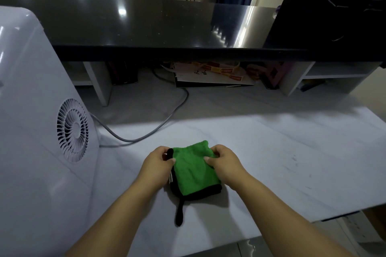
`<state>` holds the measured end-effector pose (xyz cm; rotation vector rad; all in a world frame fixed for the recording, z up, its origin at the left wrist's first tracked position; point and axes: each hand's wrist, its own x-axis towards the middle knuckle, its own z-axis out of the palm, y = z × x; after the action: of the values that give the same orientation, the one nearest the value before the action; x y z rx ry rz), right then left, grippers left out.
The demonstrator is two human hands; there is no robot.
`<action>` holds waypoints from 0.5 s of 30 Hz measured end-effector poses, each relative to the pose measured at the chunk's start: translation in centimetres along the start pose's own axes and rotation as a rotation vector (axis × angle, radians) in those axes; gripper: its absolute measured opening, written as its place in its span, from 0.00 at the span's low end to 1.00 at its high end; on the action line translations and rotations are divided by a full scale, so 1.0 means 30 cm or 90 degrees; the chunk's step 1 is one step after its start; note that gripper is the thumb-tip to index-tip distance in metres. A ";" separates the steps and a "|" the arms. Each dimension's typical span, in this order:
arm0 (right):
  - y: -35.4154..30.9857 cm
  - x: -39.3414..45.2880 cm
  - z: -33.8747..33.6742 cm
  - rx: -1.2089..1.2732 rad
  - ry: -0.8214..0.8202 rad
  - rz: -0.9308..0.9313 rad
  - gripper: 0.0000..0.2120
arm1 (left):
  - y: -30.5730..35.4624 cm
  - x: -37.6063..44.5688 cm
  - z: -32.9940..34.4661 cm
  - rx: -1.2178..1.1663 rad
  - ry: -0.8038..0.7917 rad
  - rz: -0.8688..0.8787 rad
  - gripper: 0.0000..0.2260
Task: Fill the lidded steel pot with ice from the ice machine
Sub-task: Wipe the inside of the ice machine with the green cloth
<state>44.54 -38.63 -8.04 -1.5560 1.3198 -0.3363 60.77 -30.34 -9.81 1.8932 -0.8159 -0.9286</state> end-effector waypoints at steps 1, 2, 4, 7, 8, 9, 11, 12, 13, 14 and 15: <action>0.008 0.004 0.002 -0.015 -0.001 0.003 0.02 | 0.002 0.001 -0.005 0.013 0.003 0.011 0.07; 0.017 0.007 0.004 -0.038 0.000 0.005 0.02 | 0.002 0.001 -0.007 0.024 0.005 0.016 0.08; 0.036 0.009 0.004 -0.107 0.009 0.002 0.02 | -0.003 0.003 0.000 0.041 0.005 0.008 0.09; 0.054 0.002 -0.008 -0.241 0.039 -0.003 0.07 | -0.012 0.001 0.015 0.061 0.015 -0.005 0.10; 0.058 -0.002 -0.015 -0.265 0.048 -0.004 0.10 | -0.014 -0.002 0.019 0.069 0.023 -0.006 0.10; 0.060 -0.004 -0.019 -0.275 0.053 -0.006 0.12 | -0.016 -0.005 0.020 0.074 0.030 -0.009 0.10; 0.062 -0.009 -0.027 -0.278 0.058 -0.005 0.15 | -0.015 -0.012 0.022 0.082 0.042 -0.009 0.10; 0.061 -0.011 -0.029 -0.278 0.061 -0.006 0.16 | -0.013 -0.015 0.021 0.090 0.047 -0.006 0.10; 0.059 -0.014 -0.030 -0.277 0.065 -0.009 0.17 | -0.008 -0.019 0.020 0.099 0.052 -0.003 0.10; 0.056 -0.018 -0.032 -0.276 0.073 -0.017 0.17 | -0.003 -0.026 0.018 0.105 0.057 -0.001 0.10; 0.051 -0.023 -0.035 -0.273 0.084 -0.027 0.17 | 0.001 -0.031 0.017 0.108 0.064 0.002 0.11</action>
<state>42.65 -38.37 -8.56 -1.9475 1.5340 -0.1910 59.87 -29.80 -9.70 2.0665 -0.8598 -0.7760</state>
